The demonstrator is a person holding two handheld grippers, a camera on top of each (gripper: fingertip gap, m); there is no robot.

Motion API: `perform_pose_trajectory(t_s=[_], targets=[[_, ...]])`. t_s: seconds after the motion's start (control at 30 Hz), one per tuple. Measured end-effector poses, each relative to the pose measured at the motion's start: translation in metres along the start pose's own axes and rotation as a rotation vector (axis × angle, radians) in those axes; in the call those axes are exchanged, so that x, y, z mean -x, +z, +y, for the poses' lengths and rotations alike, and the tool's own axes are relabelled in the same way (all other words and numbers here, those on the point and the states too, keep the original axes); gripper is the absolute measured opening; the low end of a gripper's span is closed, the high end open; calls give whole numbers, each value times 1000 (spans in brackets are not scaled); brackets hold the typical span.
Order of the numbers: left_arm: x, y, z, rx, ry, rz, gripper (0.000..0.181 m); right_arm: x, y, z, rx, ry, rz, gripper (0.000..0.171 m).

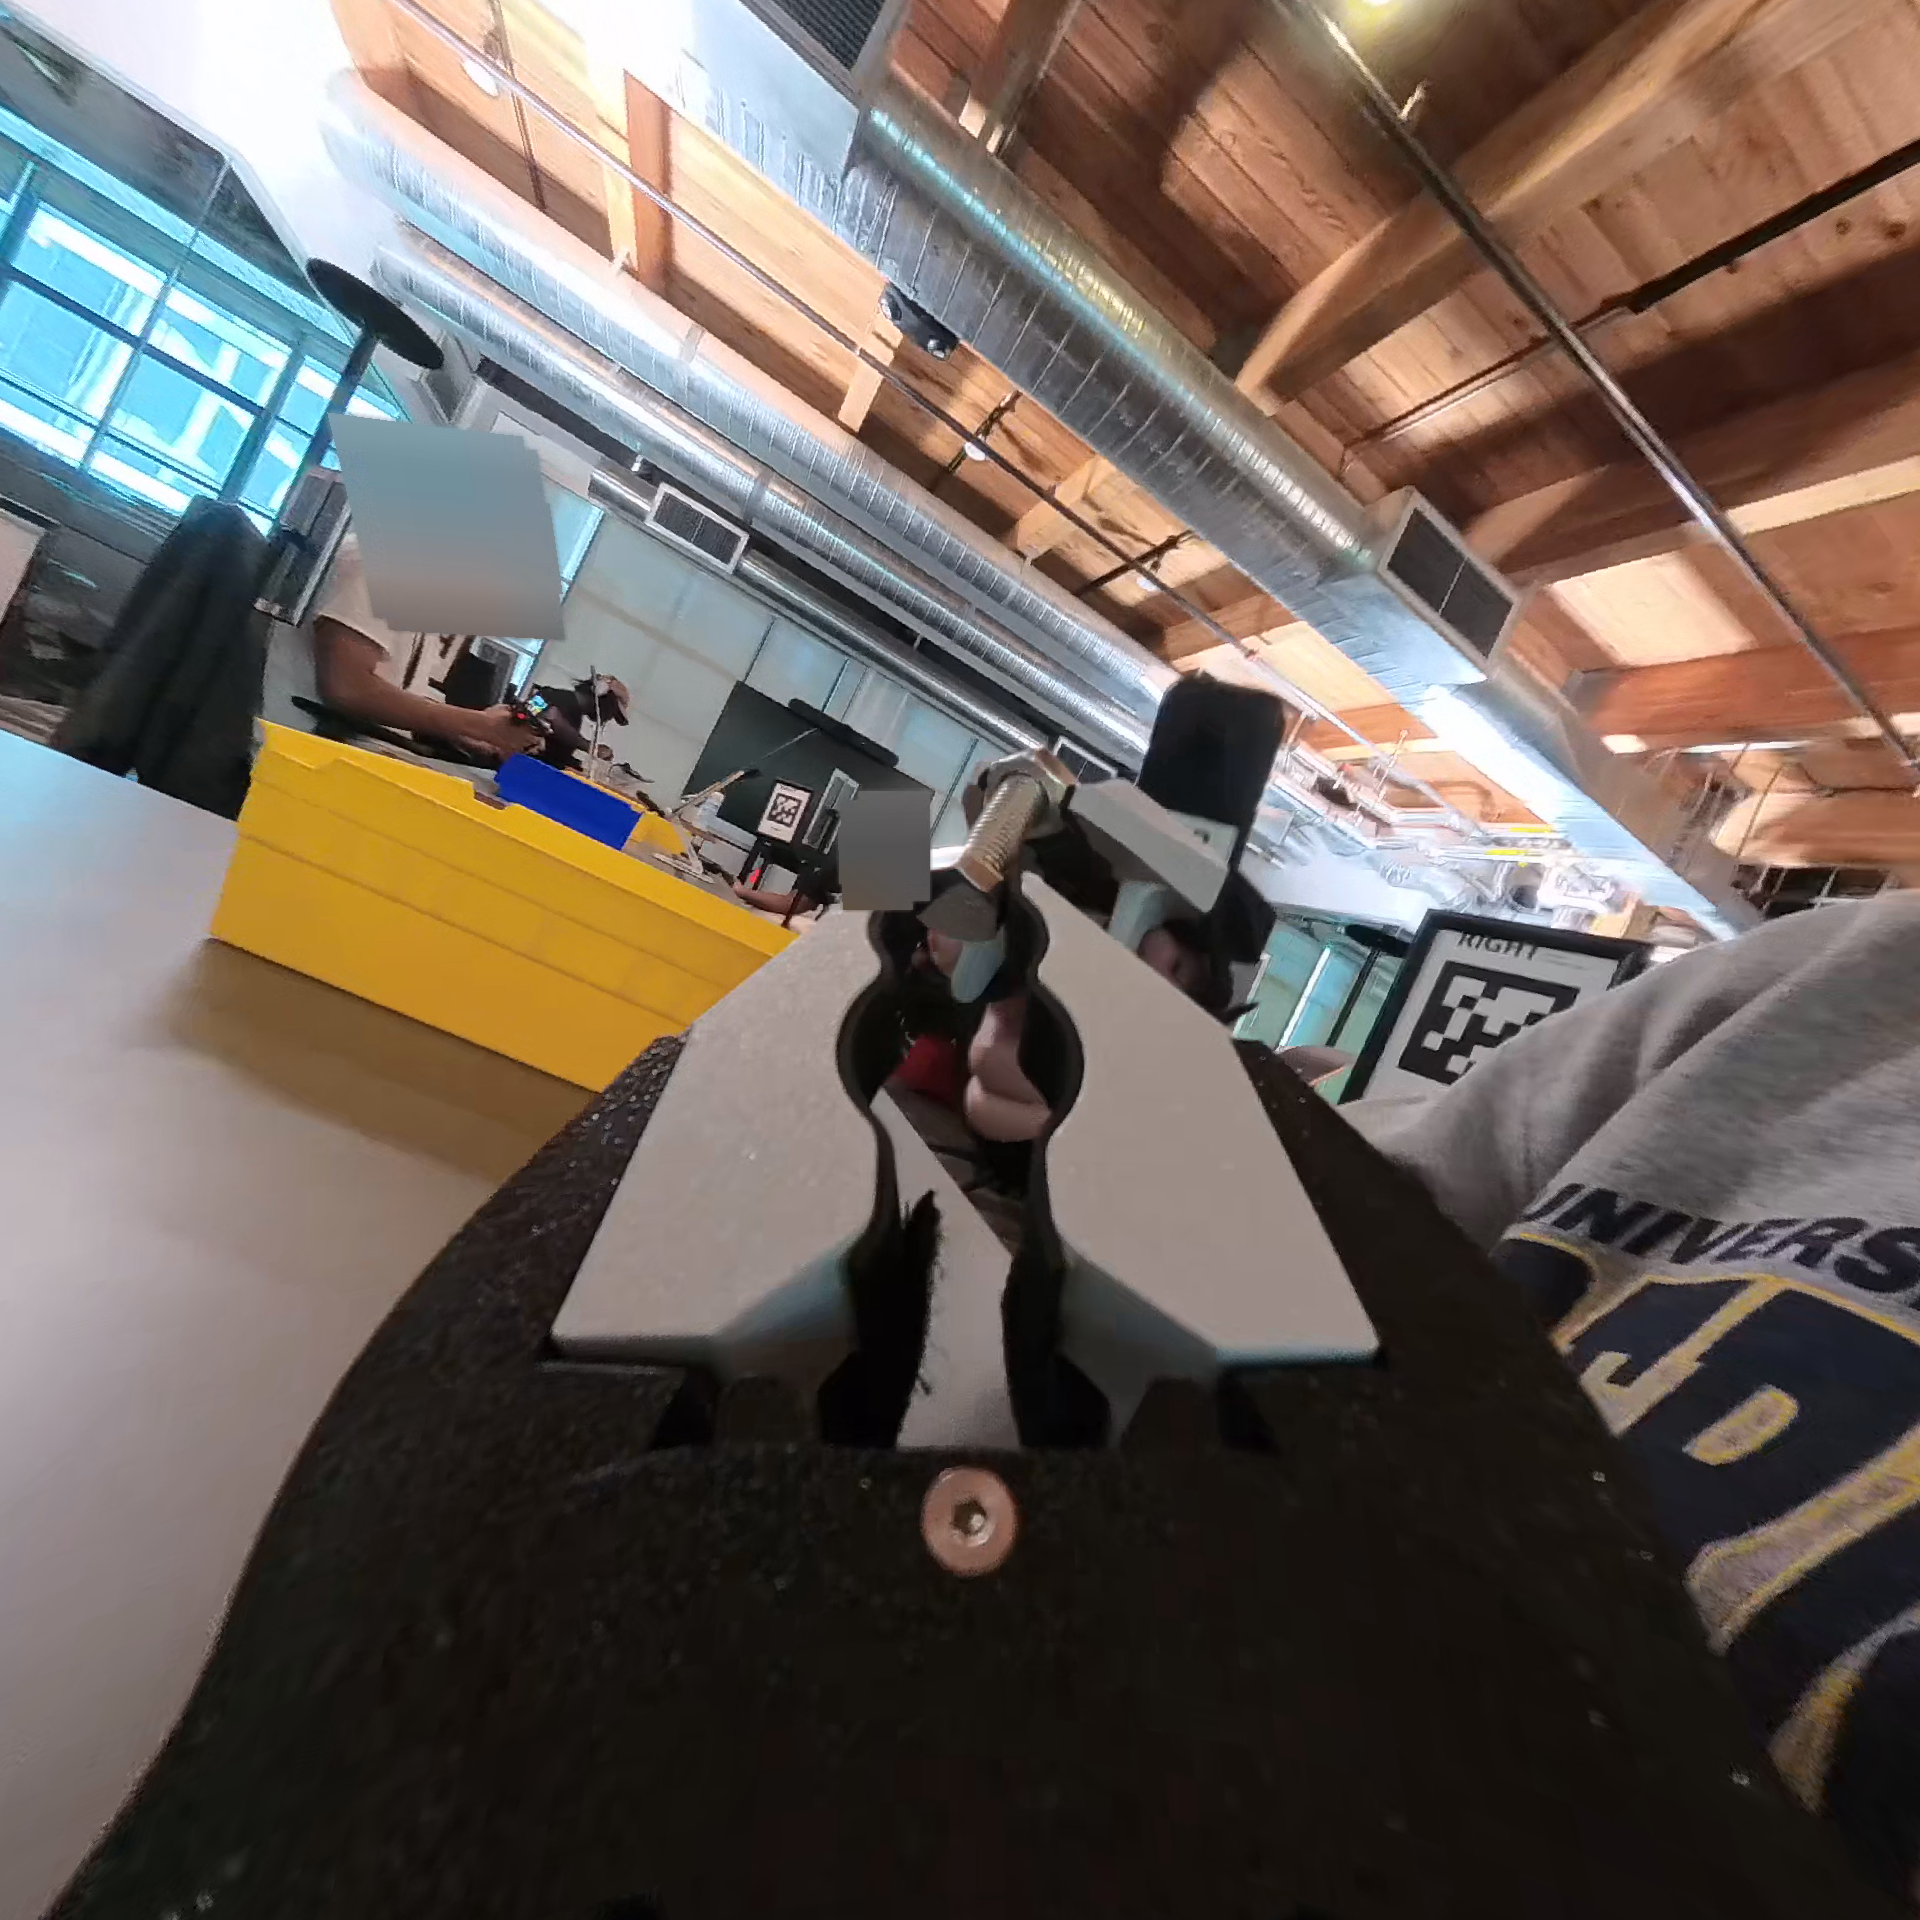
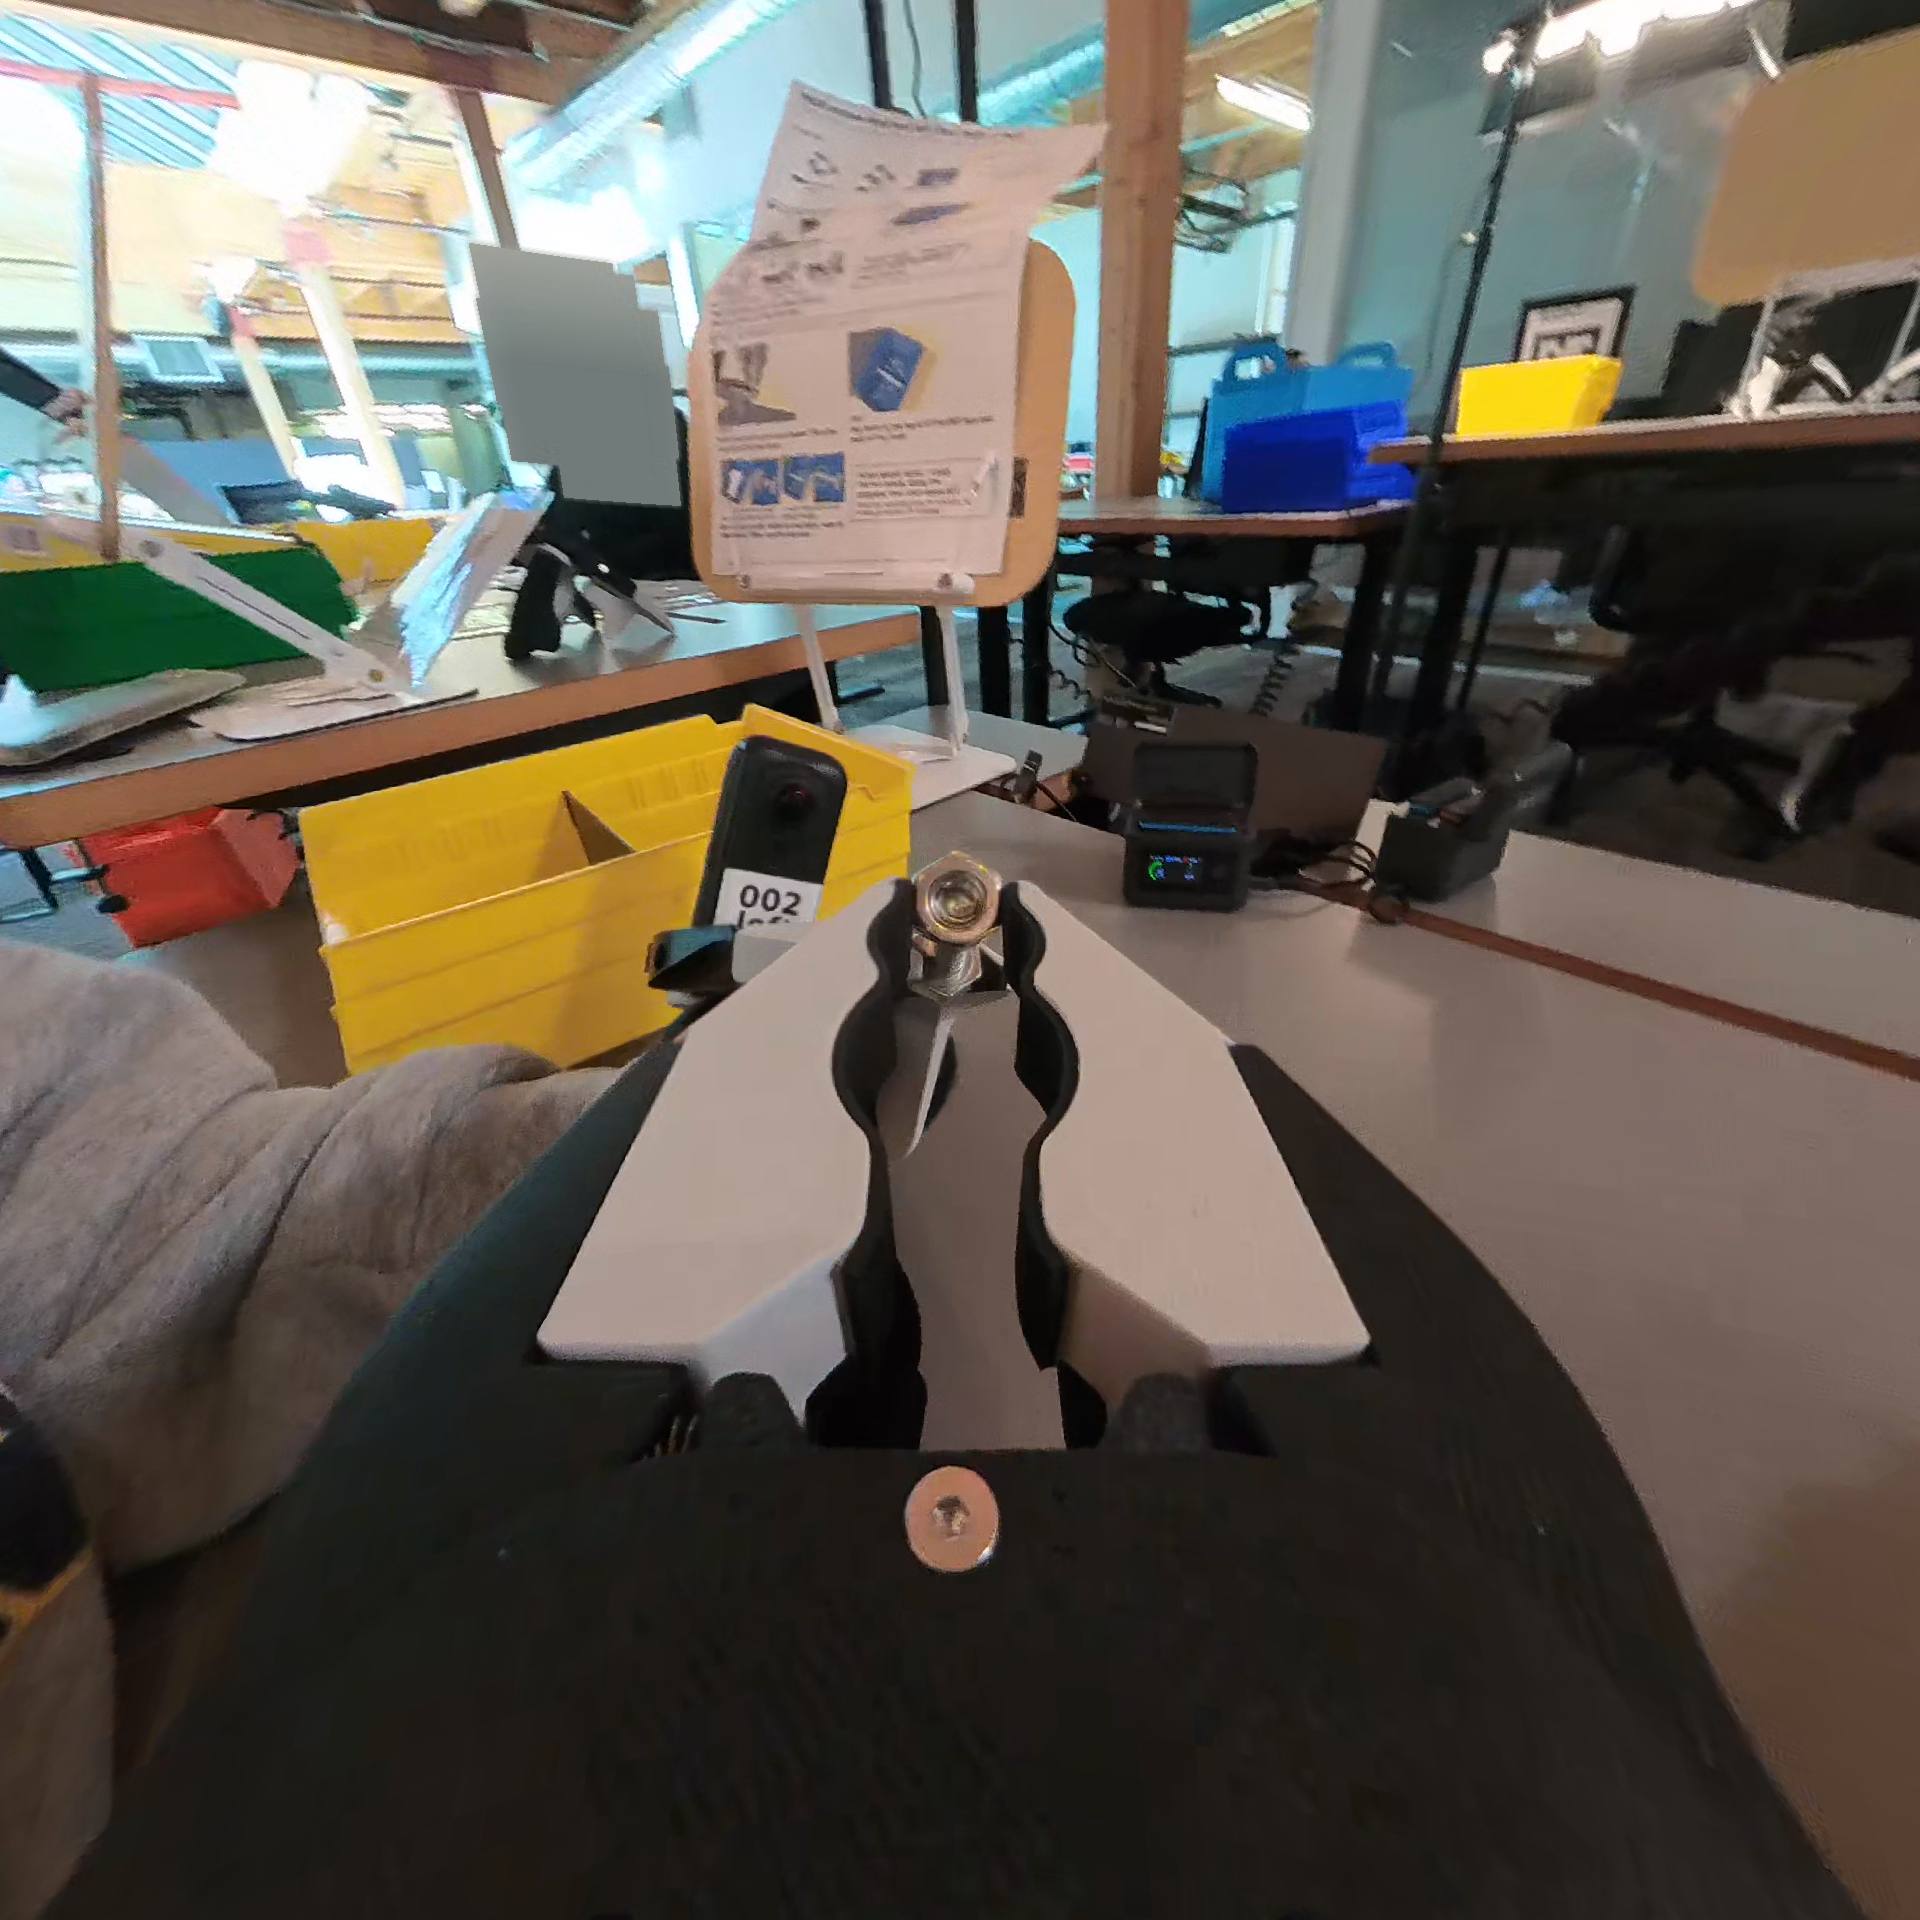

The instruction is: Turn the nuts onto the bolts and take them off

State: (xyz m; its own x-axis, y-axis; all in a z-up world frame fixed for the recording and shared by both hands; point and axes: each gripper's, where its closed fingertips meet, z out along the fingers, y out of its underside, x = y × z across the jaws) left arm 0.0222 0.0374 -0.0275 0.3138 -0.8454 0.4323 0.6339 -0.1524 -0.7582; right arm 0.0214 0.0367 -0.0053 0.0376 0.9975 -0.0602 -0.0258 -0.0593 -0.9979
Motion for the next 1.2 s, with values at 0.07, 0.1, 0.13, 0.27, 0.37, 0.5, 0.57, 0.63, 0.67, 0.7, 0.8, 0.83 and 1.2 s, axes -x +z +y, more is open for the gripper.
perform_pose_trajectory(t_s=[0.07, 0.1, 0.13, 0.27, 0.37, 0.5, 0.57, 0.63, 0.67, 0.7, 0.8, 0.83, 1.2], targets=[[1, -1, 1, 27, 23, -10, 14, 0, 0, 1, 52, -2, 13, 15], [2, -1, 3, 57, 52, -21, 14, -1, 0, 4, 93, -10, 13, 16], [3, -2, 5, 86, 82, -35, 14, -1, -2, 6, 133, -22, 5, 16], [5, -3, 9, 171, 244, -95, 15, -3, -7, 15, 211, -11, -46, 16], [3, -1, 11, 163, 235, -90, 15, -1, -11, 15, 172, 79, -97, 16], [10, 0, 12, 161, 323, -168, 15, -9, -12, 18, 136, 293, -59, 15], [13, 0, 11, 151, 373, -221, 15, -14, -10, 20, 122, 428, -6, 15], [13, 1, 10, 133, 371, -241, 14, -17, -10, 19, 95, 492, 24, 15], [13, 2, 9, 126, 361, -242, 15, -17, -10, 18, 88, 498, 32, 15], [13, 2, 10, 119, 336, -235, 15, -18, -10, 17, 84, 491, 38, 15], [14, 2, 10, 89, 244, -205, 15, -18, -10, 18, 88, 464, 51, 15], [14, 2, 10, 79, 218, -198, 14, -18, -9, 17, 88, 450, 53, 15], [17, -12, -16, -213, 16, -152, 14, -14, 22, 4, 308, 122, 72, 16]])
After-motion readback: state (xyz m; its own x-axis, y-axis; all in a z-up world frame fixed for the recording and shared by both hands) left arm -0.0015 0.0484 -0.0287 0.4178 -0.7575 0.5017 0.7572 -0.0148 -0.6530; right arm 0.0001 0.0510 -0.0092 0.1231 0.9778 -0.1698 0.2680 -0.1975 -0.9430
